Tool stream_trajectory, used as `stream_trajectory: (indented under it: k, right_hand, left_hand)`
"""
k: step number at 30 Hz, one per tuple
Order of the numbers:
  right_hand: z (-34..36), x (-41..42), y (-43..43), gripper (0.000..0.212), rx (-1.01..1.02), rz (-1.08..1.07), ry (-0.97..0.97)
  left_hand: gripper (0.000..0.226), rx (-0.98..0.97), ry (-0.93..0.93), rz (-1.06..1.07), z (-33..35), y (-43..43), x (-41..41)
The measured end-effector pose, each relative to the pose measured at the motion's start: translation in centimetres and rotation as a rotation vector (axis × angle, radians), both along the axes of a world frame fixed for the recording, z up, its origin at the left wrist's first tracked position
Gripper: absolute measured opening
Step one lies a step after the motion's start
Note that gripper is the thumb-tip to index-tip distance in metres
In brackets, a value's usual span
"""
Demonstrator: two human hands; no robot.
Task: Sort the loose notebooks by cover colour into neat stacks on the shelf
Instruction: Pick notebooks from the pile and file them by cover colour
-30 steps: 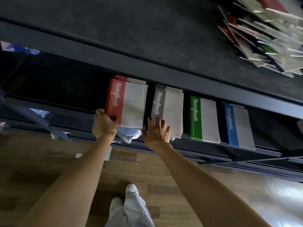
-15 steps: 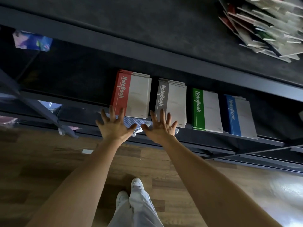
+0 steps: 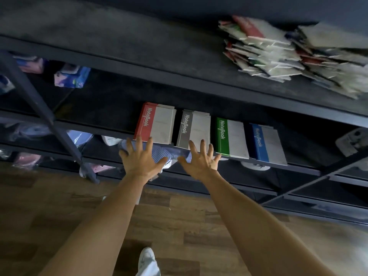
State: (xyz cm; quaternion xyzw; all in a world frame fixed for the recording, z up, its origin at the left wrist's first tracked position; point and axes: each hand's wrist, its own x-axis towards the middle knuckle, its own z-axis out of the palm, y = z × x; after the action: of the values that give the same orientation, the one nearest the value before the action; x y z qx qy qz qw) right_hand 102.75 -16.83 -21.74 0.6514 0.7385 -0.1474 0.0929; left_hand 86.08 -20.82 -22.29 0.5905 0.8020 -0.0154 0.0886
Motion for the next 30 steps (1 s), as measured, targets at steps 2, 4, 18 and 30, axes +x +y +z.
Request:
stream_trajectory:
  k: [2,4,18,30]
  right_hand:
    - [2.2,1.3,-1.4,0.072,0.048,-0.001,0.043]
    - [5.0,2.9,-3.1,0.071,0.116,0.029,0.059]
    - [23.5,12.0,-8.6,0.069,0.514,0.056,0.079]
    - [26.3,10.4,1.4,0.056,0.593,0.013,0.043]
  left_hand:
    - [0.086,0.042,0.003,0.007,2.2,-1.6,1.6]
    - [0.086,0.087,-0.006,0.007,4.4,-3.4,3.4]
    - [0.081,0.422,-0.037,-0.061,22.4,-7.9,11.6]
    - [0.078,0.475,0.005,-0.163,26.0,2.3,9.6]
